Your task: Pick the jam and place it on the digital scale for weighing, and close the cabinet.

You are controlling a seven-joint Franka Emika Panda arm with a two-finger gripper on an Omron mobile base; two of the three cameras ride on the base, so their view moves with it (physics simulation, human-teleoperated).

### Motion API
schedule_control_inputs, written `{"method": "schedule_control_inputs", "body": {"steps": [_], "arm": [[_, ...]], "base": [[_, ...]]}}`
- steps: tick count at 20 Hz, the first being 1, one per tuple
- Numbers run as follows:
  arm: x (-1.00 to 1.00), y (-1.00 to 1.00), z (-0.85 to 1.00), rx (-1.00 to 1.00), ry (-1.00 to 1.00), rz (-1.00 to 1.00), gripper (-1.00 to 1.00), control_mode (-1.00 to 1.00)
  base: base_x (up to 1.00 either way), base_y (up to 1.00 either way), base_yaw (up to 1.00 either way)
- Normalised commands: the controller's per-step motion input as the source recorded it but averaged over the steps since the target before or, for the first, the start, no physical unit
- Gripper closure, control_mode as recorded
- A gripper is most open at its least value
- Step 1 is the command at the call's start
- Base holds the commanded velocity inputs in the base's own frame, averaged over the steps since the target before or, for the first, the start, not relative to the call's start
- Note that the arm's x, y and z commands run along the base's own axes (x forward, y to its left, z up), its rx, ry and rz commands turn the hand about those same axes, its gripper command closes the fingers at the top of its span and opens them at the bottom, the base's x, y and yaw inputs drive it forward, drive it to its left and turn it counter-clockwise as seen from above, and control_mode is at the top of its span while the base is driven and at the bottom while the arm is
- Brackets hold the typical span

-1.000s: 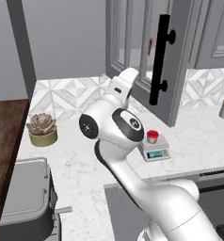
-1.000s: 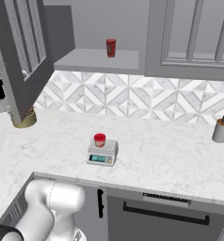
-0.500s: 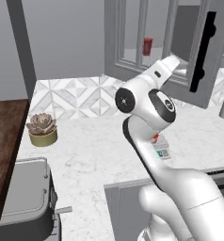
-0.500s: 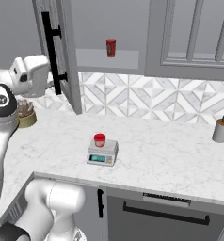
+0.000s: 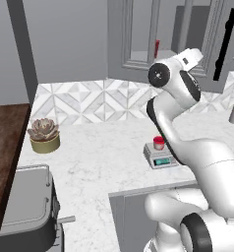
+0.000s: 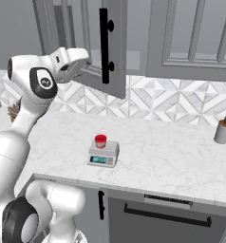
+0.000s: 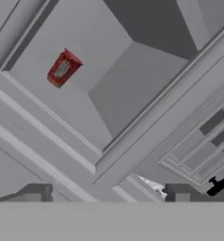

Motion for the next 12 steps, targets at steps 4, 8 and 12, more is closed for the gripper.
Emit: {"method": "schedule_control_inputs", "body": {"steps": [4, 8, 12], "arm": [[0.88, -0.49, 0.0, 0.14, 0.0, 0.16, -1.0, -1.0], [0.81, -0.35, -0.13, 0.07, 0.0, 0.15, -1.0, -1.0], [0.78, -0.16, -0.09, 0.03, -0.02, 0.14, -1.0, -1.0]], "base": [[0.0, 0.0, 0.0], [0.0, 0.0, 0.0], [0.0, 0.0, 0.0]]}}
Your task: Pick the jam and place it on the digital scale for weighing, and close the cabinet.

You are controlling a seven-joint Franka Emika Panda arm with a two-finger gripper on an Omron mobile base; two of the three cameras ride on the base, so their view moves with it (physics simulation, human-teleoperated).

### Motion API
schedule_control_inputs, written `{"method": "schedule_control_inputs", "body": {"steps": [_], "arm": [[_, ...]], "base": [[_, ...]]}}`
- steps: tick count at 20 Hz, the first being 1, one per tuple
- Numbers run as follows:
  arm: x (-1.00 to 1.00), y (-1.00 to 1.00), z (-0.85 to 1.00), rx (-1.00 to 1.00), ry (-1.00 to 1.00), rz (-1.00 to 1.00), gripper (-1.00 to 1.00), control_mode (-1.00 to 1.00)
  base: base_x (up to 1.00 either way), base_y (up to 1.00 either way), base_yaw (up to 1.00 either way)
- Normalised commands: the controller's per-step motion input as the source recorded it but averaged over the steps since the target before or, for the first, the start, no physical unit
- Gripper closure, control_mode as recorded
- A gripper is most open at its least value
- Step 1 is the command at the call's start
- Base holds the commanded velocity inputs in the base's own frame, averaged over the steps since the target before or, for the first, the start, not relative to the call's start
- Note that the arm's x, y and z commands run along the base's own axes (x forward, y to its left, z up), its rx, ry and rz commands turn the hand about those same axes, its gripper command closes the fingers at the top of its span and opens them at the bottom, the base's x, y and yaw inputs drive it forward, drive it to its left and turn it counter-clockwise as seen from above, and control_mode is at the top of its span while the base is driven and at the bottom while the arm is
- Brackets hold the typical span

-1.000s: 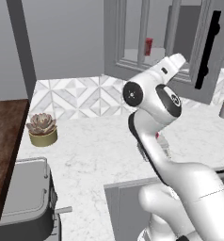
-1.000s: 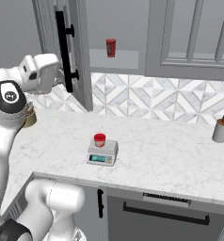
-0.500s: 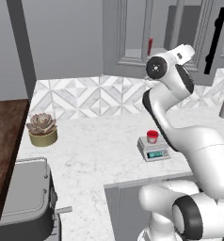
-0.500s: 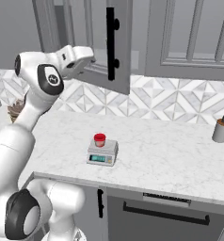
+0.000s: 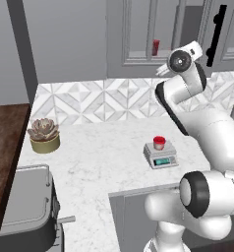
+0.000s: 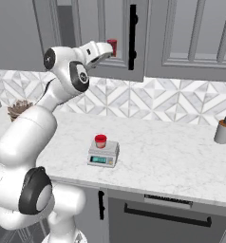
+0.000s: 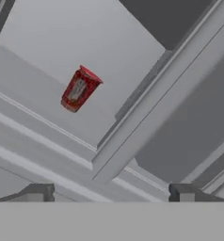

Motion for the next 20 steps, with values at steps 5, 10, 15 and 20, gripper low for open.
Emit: {"method": "schedule_control_inputs", "body": {"steps": [5, 10, 15, 20], "arm": [[0.8, -0.05, -0.27, 0.03, 0.0, 0.1, -1.0, -1.0], [0.77, 0.0, -0.38, 0.03, 0.0, 0.08, -1.0, -1.0], [0.02, -0.09, -0.01, 0.01, 0.07, 0.01, -1.0, -1.0], [0.01, -0.21, -0.2, 0.0, 0.06, 0.0, -1.0, -1.0]], "base": [[0.0, 0.0, 0.0], [0.0, 0.0, 0.0], [0.0, 0.0, 0.0], [0.0, 0.0, 0.0]]}}
